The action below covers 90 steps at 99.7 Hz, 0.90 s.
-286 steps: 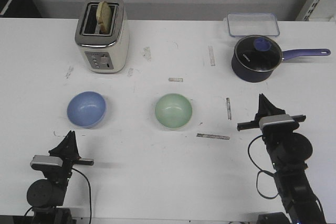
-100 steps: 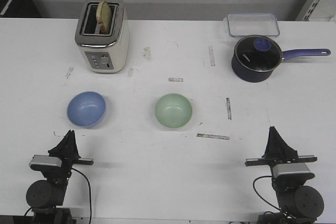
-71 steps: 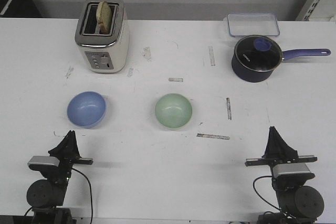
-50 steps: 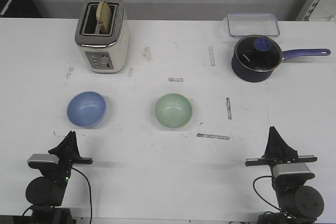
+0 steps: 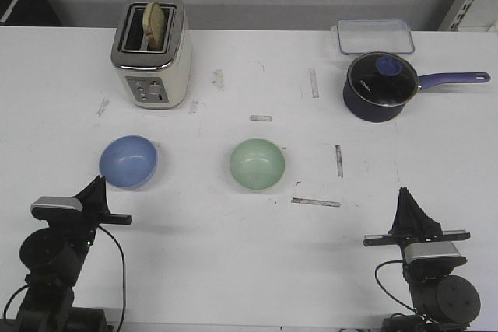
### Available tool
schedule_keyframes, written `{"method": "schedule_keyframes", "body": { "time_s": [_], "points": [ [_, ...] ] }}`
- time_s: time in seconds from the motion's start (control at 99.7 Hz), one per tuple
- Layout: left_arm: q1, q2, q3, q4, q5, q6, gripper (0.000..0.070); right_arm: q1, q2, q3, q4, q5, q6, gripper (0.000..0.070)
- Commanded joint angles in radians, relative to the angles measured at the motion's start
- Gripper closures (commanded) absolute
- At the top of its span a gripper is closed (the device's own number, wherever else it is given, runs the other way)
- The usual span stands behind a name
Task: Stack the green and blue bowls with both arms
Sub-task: 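Reach the left gripper forward and grip the rim of the light blue bowl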
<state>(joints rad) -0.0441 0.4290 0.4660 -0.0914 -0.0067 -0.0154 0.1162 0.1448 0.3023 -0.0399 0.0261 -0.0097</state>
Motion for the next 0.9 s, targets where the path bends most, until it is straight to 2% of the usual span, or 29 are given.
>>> {"method": "schedule_keyframes", "body": {
  "time_s": [0.0, 0.251, 0.431, 0.612, 0.712, 0.832, 0.862, 0.892],
  "points": [
    [0.001, 0.063, 0.057, -0.020, -0.005, 0.013, 0.0699, 0.001, -0.001, 0.002, 0.013, 0.000, 0.013, 0.0700],
    [0.001, 0.291, 0.238, -0.151, -0.004, -0.005, 0.0699, 0.001, -0.001, 0.002, 0.013, 0.000, 0.013, 0.0700],
    [0.008, 0.430, 0.354, -0.302, -0.001, -0.109, 0.0699, 0.001, -0.001, 0.002, 0.013, 0.000, 0.013, 0.0700],
    [0.041, 0.576, 0.466, -0.447, 0.011, -0.137, 0.0699, 0.001, -0.001, 0.002, 0.013, 0.000, 0.013, 0.0700],
    [0.079, 0.642, 0.512, -0.491, 0.077, -0.151, 0.0699, 0.001, -0.001, 0.002, 0.013, 0.000, 0.013, 0.0700],
    [0.148, 0.713, 0.555, -0.518, 0.219, -0.180, 0.0694, 0.001, -0.001, 0.002, 0.013, 0.000, 0.013, 0.0700],
    [0.166, 0.729, 0.562, -0.514, 0.247, -0.185, 0.0678, 0.001, -0.001, 0.002, 0.013, 0.000, 0.013, 0.0700],
    [0.182, 0.743, 0.570, -0.513, 0.268, -0.189, 0.0633, 0.001, -0.001, 0.002, 0.013, 0.000, 0.013, 0.0700]
  ]
}}
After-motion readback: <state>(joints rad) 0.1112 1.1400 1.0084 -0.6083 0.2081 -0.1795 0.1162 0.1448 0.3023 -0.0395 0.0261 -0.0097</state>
